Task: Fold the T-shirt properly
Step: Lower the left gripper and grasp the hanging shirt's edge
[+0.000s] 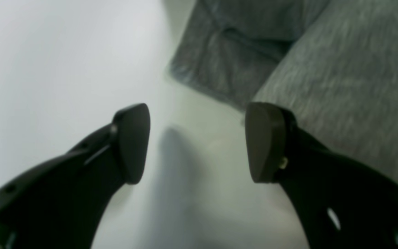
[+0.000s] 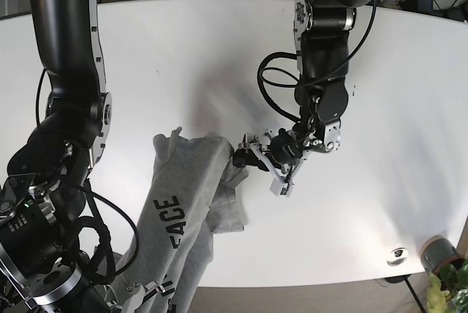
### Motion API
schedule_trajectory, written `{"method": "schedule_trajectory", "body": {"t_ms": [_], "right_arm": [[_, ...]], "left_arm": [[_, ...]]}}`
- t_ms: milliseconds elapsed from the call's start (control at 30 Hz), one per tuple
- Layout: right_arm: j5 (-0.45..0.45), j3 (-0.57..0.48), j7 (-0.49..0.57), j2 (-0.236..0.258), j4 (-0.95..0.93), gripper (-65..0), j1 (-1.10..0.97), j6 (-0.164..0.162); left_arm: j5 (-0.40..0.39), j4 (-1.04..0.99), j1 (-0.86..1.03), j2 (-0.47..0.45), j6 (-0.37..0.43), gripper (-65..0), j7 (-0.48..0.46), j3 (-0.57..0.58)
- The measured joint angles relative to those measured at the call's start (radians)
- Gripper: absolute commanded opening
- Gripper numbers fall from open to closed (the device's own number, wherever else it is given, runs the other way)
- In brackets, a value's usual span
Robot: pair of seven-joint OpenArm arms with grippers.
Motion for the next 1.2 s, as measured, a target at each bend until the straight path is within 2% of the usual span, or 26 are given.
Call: {"method": "schedule_trajectory", "body": {"t_ms": [133,300,433,533,767,867,900,1000,1067,1200], "right_arm": [[0.004,-0.001,0.001,-0.003,0.0,-65.0,0.0,0.0],[0.002,-0.001,0.0,-0.001,0.0,-65.0,0.0,0.0],[0.0,0.0,-0.002,0.014,0.0,-65.0,0.0,0.0],[0.0,0.0,0.0,0.014,0.0,-65.0,-0.002,0.0],[0.003,0.0,0.0,0.015,0.0,-65.0,-0.021,0.0],[0.003,0.0,0.0,0.014,0.0,-65.0,-0.023,0.0],[0.003,0.0,0.0,0.014,0.0,-65.0,-0.024,0.0],[0.003,0.0,0.0,0.014,0.0,-65.0,-0.028,0.0],[0.003,0.0,0.0,0.014,0.0,-65.0,-0.028,0.0],[0.002,0.0,0.001,0.014,0.0,-65.0,-0.028,0.0]], "left_arm": [[0.001,-0.117,-0.043,0.018,0.004,-24.2,-0.085,-0.003],[-0.01,-0.239,-0.109,0.03,0.062,-24.2,-0.148,-0.002],[-0.021,-0.358,-0.161,0.034,0.06,-24.2,-0.208,-0.003],[-0.024,-0.41,-0.183,0.042,0.066,-24.2,-0.22,-0.003],[-0.038,-0.415,-0.187,0.055,0.154,-25.3,-0.229,0.003],[-0.038,-0.416,-0.187,0.055,0.158,-36.5,-0.232,0.003],[-0.035,-0.416,-0.187,0.055,0.167,-45.0,-0.232,0.003],[-0.023,-0.418,-0.183,0.053,0.178,-62.2,-0.227,0.003],[-0.022,-0.42,-0.177,0.049,0.18,-64.9,-0.233,0.003],[-0.024,-0.42,-0.176,0.047,0.18,-65.0,-0.228,0.002]]}}
